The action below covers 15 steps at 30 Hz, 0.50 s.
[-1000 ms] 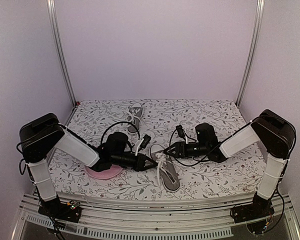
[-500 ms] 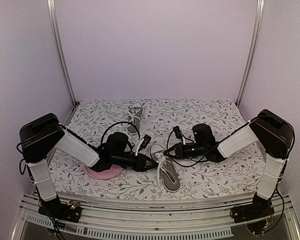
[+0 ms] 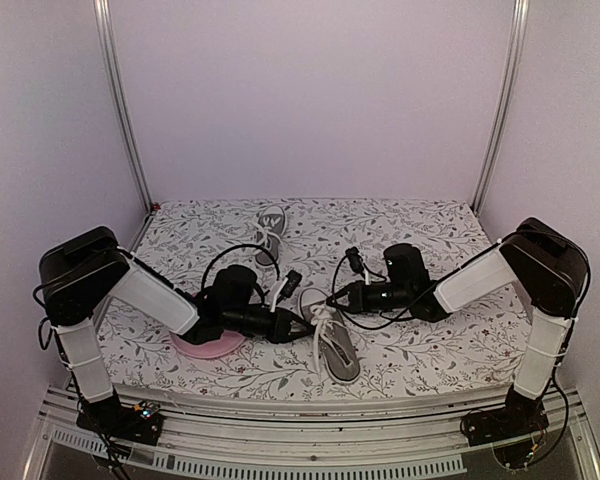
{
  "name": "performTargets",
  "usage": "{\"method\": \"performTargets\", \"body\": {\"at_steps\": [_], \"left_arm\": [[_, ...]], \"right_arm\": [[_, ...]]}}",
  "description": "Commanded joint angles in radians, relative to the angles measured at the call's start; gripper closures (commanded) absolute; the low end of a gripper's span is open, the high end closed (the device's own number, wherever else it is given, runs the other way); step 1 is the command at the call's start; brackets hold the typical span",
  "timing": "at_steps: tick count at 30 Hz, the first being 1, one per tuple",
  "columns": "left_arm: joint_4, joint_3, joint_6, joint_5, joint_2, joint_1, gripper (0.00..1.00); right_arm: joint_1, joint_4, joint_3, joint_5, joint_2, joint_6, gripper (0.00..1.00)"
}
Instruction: Tie the shoes
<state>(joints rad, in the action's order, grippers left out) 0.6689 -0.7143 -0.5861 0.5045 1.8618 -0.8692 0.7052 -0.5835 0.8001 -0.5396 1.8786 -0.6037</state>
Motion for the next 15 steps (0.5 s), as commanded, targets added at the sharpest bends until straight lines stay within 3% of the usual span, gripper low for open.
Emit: {"method": "performTargets", "body": {"at_steps": [1, 6, 15], "left_arm": [[0.027, 0.011, -0.001, 0.008, 0.018, -0.012, 1.00], [0.030, 0.005, -0.005, 0.009, 0.025, -0.014, 1.00], [0.029, -0.002, -0.005, 0.014, 0.027, -0.018, 1.00]], "right_arm": [[0.002, 0.000, 0.033, 0.072, -0.032, 0.003, 0.98], [-0.017, 0.007, 0.062, 0.143, -0.015, -0.023, 0.98], [-0.053, 0.007, 0.108, 0.139, 0.048, -0.026, 0.98]]}}
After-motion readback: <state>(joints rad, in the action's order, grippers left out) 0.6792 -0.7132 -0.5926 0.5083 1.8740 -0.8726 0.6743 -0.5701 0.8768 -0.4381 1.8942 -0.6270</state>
